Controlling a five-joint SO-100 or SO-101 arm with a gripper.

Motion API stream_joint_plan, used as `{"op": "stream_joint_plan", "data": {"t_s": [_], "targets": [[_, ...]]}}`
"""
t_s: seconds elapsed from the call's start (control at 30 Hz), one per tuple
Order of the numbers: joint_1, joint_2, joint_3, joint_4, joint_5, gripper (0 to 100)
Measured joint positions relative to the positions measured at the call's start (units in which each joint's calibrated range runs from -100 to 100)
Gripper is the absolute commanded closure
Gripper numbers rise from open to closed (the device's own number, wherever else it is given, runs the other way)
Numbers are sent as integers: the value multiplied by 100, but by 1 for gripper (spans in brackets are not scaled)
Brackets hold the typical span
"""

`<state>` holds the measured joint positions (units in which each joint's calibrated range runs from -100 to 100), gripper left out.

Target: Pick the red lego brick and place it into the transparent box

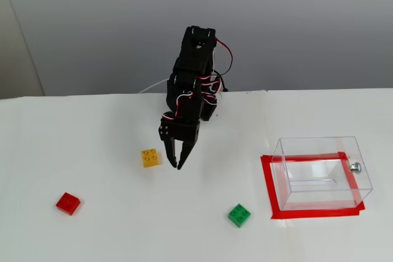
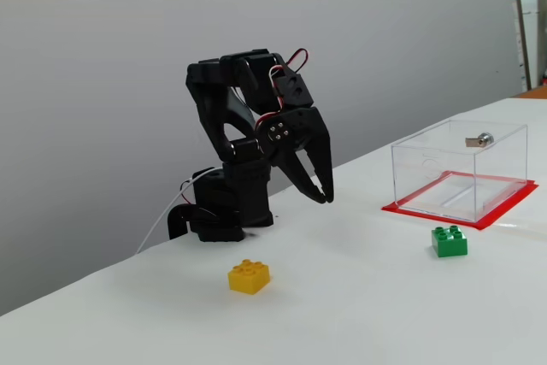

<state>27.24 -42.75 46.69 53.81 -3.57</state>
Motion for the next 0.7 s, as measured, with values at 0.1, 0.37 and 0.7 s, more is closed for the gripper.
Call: {"op": "stream_joint_plan", "data": {"t_s": [0.1, 0.37, 0.7], "targets": [[321, 482, -353, 0, 0, 98], [1250, 1683, -1094, 0, 0, 98], [2019, 2740, -1889, -428, 0, 98]]}}
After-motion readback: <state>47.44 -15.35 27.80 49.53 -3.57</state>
